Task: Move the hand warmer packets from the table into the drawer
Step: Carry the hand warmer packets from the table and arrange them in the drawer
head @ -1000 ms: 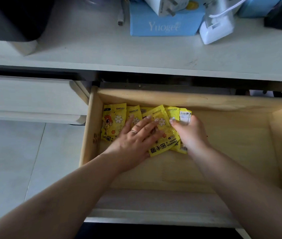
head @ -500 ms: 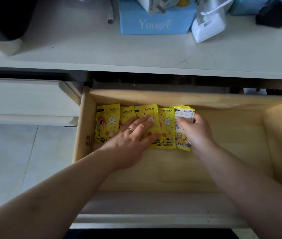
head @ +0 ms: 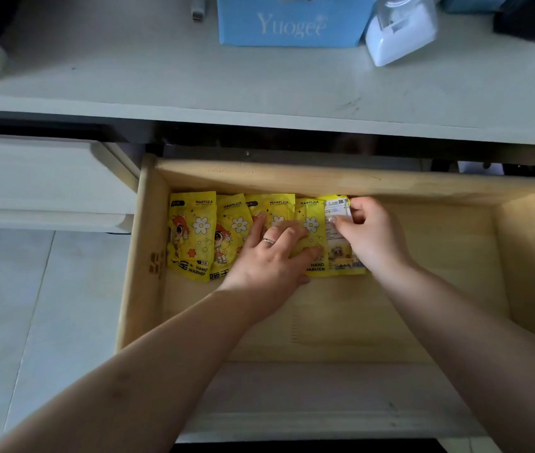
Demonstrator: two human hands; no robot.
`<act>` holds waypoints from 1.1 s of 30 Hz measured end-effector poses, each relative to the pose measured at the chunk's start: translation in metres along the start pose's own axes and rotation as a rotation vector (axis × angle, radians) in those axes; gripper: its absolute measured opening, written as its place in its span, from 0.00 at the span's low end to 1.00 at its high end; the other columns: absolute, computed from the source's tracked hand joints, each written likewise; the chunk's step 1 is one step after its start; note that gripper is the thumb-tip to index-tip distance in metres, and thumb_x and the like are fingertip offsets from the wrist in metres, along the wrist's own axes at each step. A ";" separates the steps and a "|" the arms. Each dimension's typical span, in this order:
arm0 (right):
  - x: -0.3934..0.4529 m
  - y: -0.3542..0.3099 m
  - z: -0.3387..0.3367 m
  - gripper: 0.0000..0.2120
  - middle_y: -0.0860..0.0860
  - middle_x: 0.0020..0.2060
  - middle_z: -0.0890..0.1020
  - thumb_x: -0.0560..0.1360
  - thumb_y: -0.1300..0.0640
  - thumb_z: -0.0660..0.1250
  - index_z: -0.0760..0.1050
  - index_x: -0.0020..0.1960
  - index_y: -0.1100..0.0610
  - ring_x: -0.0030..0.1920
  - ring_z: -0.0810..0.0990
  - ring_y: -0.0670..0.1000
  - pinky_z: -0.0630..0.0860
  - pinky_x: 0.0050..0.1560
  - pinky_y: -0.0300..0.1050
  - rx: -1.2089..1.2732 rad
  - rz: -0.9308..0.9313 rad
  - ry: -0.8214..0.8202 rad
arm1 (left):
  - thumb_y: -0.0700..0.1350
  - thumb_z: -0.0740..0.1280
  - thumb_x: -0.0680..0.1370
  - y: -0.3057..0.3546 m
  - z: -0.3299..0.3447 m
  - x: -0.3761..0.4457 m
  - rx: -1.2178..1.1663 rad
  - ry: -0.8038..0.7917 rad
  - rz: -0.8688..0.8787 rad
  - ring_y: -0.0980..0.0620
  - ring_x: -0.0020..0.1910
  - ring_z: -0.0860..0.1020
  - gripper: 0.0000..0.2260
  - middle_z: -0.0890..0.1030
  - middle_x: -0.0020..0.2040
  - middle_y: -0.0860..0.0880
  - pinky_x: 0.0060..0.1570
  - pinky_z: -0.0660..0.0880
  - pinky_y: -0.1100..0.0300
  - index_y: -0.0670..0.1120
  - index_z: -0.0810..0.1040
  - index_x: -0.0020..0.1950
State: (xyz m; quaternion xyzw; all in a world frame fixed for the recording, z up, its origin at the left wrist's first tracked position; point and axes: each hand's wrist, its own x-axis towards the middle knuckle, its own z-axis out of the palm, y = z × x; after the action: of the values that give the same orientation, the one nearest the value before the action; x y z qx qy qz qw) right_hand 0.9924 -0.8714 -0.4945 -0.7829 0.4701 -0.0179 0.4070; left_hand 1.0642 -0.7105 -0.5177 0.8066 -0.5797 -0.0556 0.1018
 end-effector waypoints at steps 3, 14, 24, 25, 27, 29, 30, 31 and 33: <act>0.000 0.001 0.002 0.16 0.47 0.47 0.82 0.73 0.50 0.69 0.75 0.59 0.53 0.45 0.79 0.50 0.70 0.37 0.40 -0.106 -0.028 0.059 | 0.52 0.79 0.62 -0.002 0.000 0.000 -0.009 0.010 -0.003 0.39 0.61 0.76 0.27 0.79 0.57 0.42 0.63 0.58 0.31 0.49 0.80 0.59; -0.027 -0.022 -0.026 0.21 0.53 0.59 0.76 0.71 0.49 0.71 0.72 0.62 0.53 0.59 0.75 0.54 0.71 0.54 0.44 -0.273 -0.041 0.036 | 0.50 0.74 0.69 0.009 -0.063 -0.011 -0.192 -0.083 -0.181 0.43 0.66 0.72 0.24 0.76 0.63 0.47 0.69 0.63 0.43 0.51 0.76 0.64; -0.147 -0.155 -0.124 0.16 0.51 0.55 0.79 0.71 0.53 0.71 0.75 0.57 0.53 0.55 0.78 0.50 0.71 0.53 0.41 -0.273 -0.161 -0.239 | 0.41 0.71 0.72 0.041 -0.230 -0.072 -0.950 0.018 -0.969 0.59 0.40 0.77 0.12 0.77 0.40 0.60 0.44 0.73 0.69 0.52 0.78 0.54; -0.153 -0.163 -0.129 0.16 0.50 0.55 0.79 0.71 0.53 0.71 0.75 0.57 0.53 0.55 0.78 0.50 0.71 0.52 0.40 -0.270 -0.162 -0.258 | 0.41 0.71 0.72 0.043 -0.240 -0.075 -0.977 0.018 -0.990 0.61 0.39 0.77 0.11 0.78 0.40 0.59 0.42 0.73 0.71 0.53 0.77 0.51; -0.183 -0.199 -0.152 0.16 0.48 0.54 0.79 0.71 0.53 0.71 0.75 0.57 0.52 0.53 0.78 0.48 0.71 0.52 0.40 -0.291 -0.185 -0.320 | 0.41 0.71 0.71 0.052 -0.289 -0.095 -1.010 0.048 -1.026 0.57 0.41 0.79 0.10 0.81 0.43 0.55 0.43 0.74 0.65 0.54 0.76 0.48; -0.200 -0.223 -0.166 0.15 0.47 0.53 0.79 0.71 0.52 0.72 0.75 0.57 0.51 0.52 0.78 0.48 0.72 0.53 0.41 -0.286 -0.198 -0.344 | 0.42 0.71 0.71 0.059 -0.320 -0.109 -1.016 0.074 -1.050 0.52 0.43 0.81 0.09 0.82 0.45 0.52 0.44 0.76 0.59 0.55 0.76 0.44; -0.213 -0.240 -0.175 0.15 0.47 0.52 0.79 0.71 0.51 0.72 0.75 0.56 0.51 0.52 0.77 0.48 0.72 0.53 0.41 -0.287 -0.210 -0.373 | 0.43 0.71 0.70 0.062 -0.342 -0.120 -1.026 0.091 -1.071 0.51 0.44 0.82 0.09 0.82 0.45 0.53 0.44 0.77 0.58 0.55 0.76 0.45; -0.227 -0.257 -0.183 0.15 0.46 0.51 0.78 0.71 0.51 0.72 0.75 0.56 0.51 0.52 0.77 0.48 0.72 0.53 0.42 -0.294 -0.225 -0.400 | 0.43 0.72 0.71 0.067 -0.365 -0.131 -1.036 0.111 -1.098 0.51 0.45 0.82 0.09 0.82 0.46 0.53 0.44 0.77 0.57 0.55 0.76 0.47; -0.249 -0.288 -0.194 0.15 0.46 0.52 0.78 0.71 0.50 0.71 0.75 0.56 0.50 0.53 0.77 0.47 0.73 0.54 0.43 -0.310 -0.277 -0.444 | 0.44 0.71 0.72 0.075 -0.404 -0.148 -1.046 0.151 -1.133 0.53 0.45 0.82 0.10 0.81 0.46 0.55 0.44 0.78 0.56 0.54 0.75 0.49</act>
State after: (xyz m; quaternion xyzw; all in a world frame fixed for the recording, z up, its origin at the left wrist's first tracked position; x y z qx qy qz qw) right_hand 0.9818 -0.7398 -0.0877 -0.8772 0.2556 0.1704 0.3690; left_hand 1.0309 -0.5538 -0.1119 0.8287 0.0316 -0.3105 0.4645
